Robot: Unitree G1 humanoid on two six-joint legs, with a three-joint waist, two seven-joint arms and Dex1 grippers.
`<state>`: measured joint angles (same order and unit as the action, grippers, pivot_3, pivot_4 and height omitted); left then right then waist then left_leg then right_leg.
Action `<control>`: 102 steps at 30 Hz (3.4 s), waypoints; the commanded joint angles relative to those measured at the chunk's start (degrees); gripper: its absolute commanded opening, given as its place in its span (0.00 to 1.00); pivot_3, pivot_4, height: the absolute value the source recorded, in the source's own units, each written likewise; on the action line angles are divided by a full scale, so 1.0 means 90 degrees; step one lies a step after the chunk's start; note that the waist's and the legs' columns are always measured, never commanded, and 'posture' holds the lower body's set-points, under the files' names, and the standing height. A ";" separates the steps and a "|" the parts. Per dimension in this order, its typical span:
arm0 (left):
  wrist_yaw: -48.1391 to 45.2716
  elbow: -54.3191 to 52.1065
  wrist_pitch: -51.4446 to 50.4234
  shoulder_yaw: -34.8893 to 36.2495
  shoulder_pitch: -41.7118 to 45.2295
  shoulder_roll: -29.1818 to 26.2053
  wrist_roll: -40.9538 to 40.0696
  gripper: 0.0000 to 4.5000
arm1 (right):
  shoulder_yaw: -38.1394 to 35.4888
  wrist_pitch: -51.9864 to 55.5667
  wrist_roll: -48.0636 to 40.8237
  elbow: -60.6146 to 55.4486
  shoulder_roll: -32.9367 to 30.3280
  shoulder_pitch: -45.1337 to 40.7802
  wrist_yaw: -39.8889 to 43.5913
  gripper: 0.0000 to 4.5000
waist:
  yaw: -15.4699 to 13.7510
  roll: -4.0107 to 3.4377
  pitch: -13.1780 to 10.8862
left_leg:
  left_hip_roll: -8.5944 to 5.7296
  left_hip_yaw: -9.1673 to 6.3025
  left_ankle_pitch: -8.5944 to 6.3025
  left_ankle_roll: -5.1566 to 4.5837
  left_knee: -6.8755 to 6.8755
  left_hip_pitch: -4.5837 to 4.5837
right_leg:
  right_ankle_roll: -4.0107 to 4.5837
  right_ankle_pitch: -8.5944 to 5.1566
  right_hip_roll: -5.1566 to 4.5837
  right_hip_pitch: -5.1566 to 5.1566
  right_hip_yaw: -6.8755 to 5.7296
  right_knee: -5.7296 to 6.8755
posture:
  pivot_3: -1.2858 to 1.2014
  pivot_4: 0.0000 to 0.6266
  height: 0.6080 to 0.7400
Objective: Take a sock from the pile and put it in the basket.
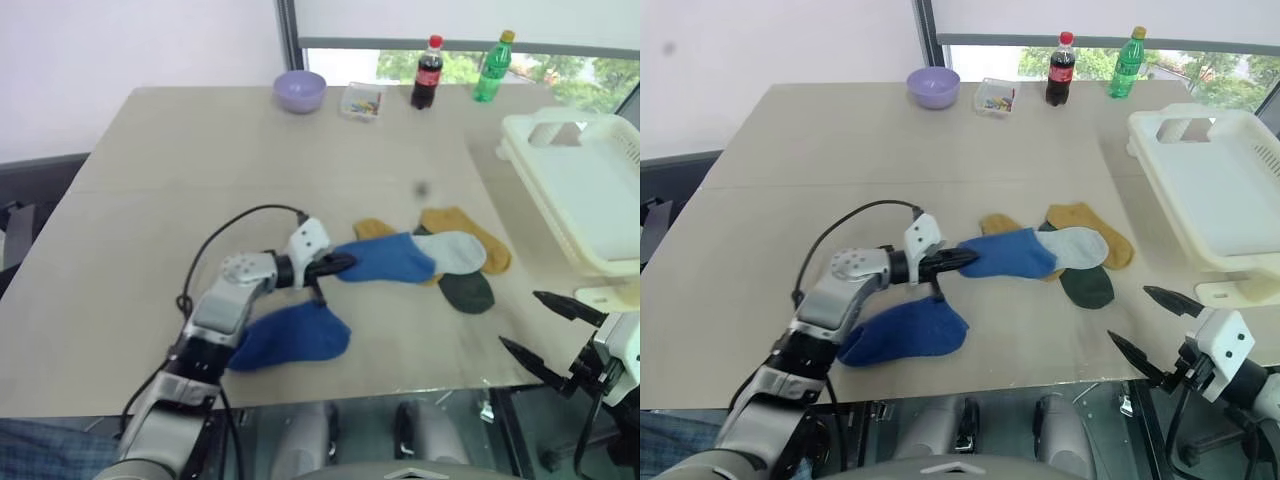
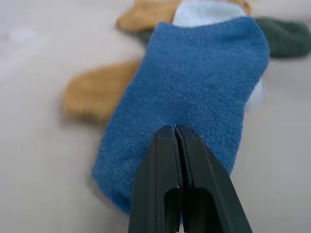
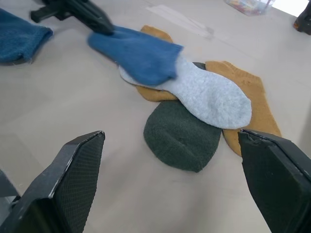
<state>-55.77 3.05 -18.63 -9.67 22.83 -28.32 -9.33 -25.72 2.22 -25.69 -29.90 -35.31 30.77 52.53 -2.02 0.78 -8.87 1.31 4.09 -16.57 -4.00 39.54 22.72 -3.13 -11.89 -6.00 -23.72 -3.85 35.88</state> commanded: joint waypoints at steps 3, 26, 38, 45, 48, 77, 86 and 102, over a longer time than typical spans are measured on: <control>-0.0036 0.0157 0.0404 0.0622 -0.0560 -0.0597 -0.0144 0.01 | -0.0035 -0.0059 -0.0122 0.0022 -0.0107 -0.0149 0.0107 1.00 | 0.0000 -0.0005 0.0003 | 0.0002 0.0001 0.0000 0.0000 0.0000 -0.0006 | 0.0004 -0.0003 0.0000 0.0001 0.0000 0.0002 | 0.52 0.24 1.00; -0.0140 0.1525 0.1484 0.1346 -0.1601 -0.1665 -0.0151 0.01 | 0.0700 0.0937 -0.0968 -0.0998 -0.0925 -0.0703 0.0615 1.00 | 0.0194 -0.0065 0.0056 | 0.0031 0.0039 0.0003 0.0008 -0.0019 -0.0070 | 0.0015 0.0002 0.0011 0.0016 0.0023 0.0012 | 0.52 0.24 1.00; -0.0569 0.1872 0.1142 0.2018 -0.0970 -0.1659 -0.1173 0.38 | 0.3336 0.3019 0.0520 -0.0152 0.0388 -0.3975 -0.1765 1.00 | 0.0293 -0.0074 0.0062 | 0.0039 0.0056 0.0009 0.0018 -0.0022 -0.0066 | 0.0024 0.0012 0.0005 -0.0001 0.0024 0.0010 | 0.52 0.24 1.00; -0.0704 0.2458 0.0866 0.1836 -0.0444 -0.1524 -0.1121 0.38 | 0.4560 0.4159 0.1039 0.1091 0.1559 -0.5676 -0.2414 1.00 | 0.0212 -0.0056 0.0060 | 0.0020 0.0008 0.0049 0.0078 -0.0022 0.0020 | 0.0040 0.0046 0.0025 -0.0042 -0.0024 0.0011 | 0.52 0.24 1.00; -0.1036 0.2183 0.0545 0.1788 -0.0630 -0.1565 -0.1300 0.38 | 0.4717 0.4434 0.1037 0.1409 0.1922 -0.5971 -0.2492 1.00 | 0.0244 -0.0056 0.0060 | 0.0011 0.0011 0.0045 0.0072 -0.0027 0.0025 | 0.0030 0.0042 0.0023 -0.0042 -0.0022 -0.0001 | 0.52 0.24 1.00; -0.1166 0.0714 0.0148 0.1723 -0.1813 -0.1638 -0.1424 0.39 | 0.4971 0.5687 0.0683 0.1673 0.2574 -0.6168 -0.2404 0.02 | 0.0320 -0.0071 0.0059 | 0.0029 0.0011 0.0034 0.0055 -0.0028 0.0002 | 0.0035 0.0034 0.0017 -0.0036 -0.0014 0.0012 | 0.52 0.24 1.00; -0.1406 -0.0877 -0.1236 0.2854 -0.2789 -0.2193 -0.2786 0.39 | 0.4450 0.6785 -0.0191 0.0448 0.2508 -0.6222 -0.2376 0.02 | 0.0360 -0.0057 0.0032 | 0.0043 0.0012 0.0042 0.0072 -0.0036 0.0022 | 0.0034 0.0034 0.0021 -0.0055 -0.0016 0.0003 | 0.52 0.24 1.00; -0.0407 -0.2047 -0.0868 0.4185 -0.4457 -0.1797 -0.2918 0.39 | 0.4525 0.7292 -0.0833 0.0486 0.3018 -0.6099 -0.2818 0.02 | 0.0299 -0.0060 0.0021 | 0.0044 0.0005 0.0038 0.0065 -0.0035 0.0077 | 0.0055 0.0028 0.0022 -0.0116 -0.0027 0.0003 | 0.52 0.24 1.00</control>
<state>-62.85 -15.55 -26.80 27.45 -18.96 -44.79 -36.68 15.56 69.54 -33.89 -26.15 -8.29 -23.23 27.96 0.67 0.24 -8.68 1.69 4.12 -16.22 -3.40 39.23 23.42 -2.63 -11.64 -5.79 -24.77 -4.10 35.91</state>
